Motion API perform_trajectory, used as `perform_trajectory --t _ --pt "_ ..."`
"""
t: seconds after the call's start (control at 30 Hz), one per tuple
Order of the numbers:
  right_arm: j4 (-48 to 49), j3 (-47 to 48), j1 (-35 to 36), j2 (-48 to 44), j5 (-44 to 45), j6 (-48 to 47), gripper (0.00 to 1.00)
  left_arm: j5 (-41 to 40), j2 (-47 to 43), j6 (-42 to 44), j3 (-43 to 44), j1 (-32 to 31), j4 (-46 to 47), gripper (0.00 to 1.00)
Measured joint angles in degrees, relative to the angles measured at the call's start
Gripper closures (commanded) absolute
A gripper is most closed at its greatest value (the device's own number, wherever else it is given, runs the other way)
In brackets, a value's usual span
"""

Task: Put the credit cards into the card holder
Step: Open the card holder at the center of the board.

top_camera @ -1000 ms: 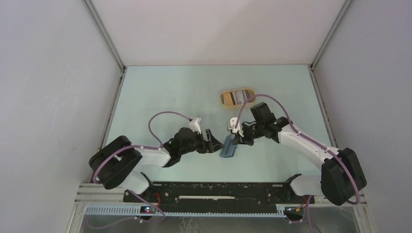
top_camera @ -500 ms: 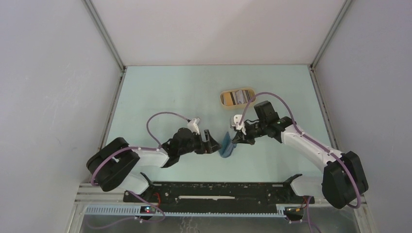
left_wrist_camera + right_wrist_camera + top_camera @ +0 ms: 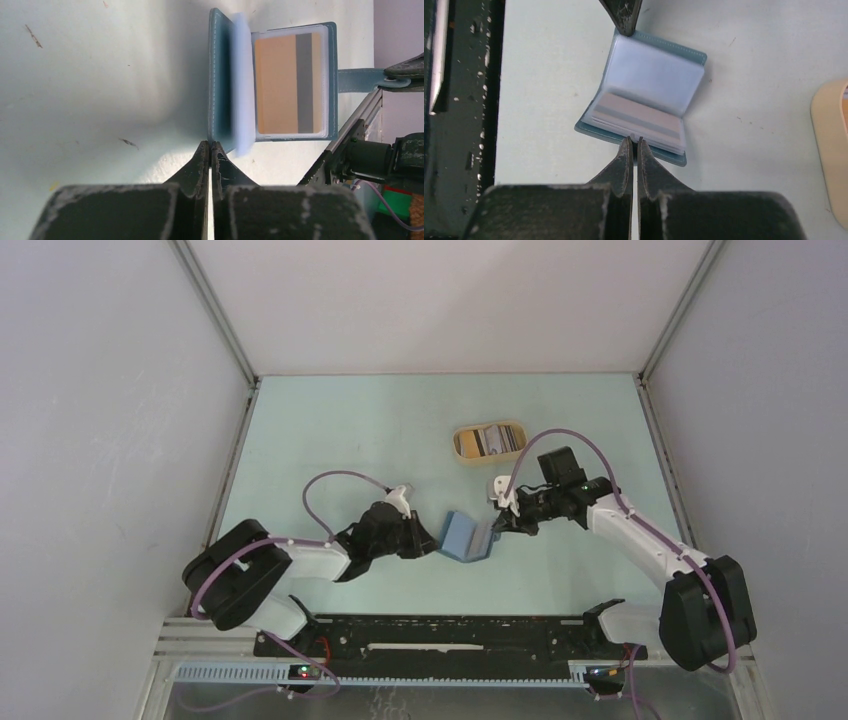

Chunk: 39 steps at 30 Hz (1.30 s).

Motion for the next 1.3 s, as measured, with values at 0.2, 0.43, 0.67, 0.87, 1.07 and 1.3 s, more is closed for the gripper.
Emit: perform_trajectory --t 0.2,0.43,0.67,0.87,1.07,1.3 --pt "-4.9 0.0 0.1 2.5 5.4 -7.0 0.74 -0.4 0.0 0.0 0.0 1.2 -0.4 0.81" --pt "-9.4 -2.1 2.6 6.5 11.4 -11.5 0.48 -0.9 -1.9 1.1 0.0 2.6 -4.0 0.62" --pt "-10.9 -1.4 2.9 2.4 8.8 -10.6 0.50 -4.3 -13.4 4.0 0.0 2.7 -11.7 0.62" --pt "-6.7 1.2 8.0 2.3 9.3 -4.6 0.68 -4.9 -20.6 6.0 0.0 2.7 -15.3 0.63" --pt "-1.9 2.5 10.3 6.6 11.4 2.2 0.90 -2.1 -24.7 6.5 0.0 2.8 -14.1 0.64" --pt "-1.2 5.9 11.0 13.2 14.1 7.6 0.76 2.7 -21.6 6.6 0.0 2.7 -9.5 0.54"
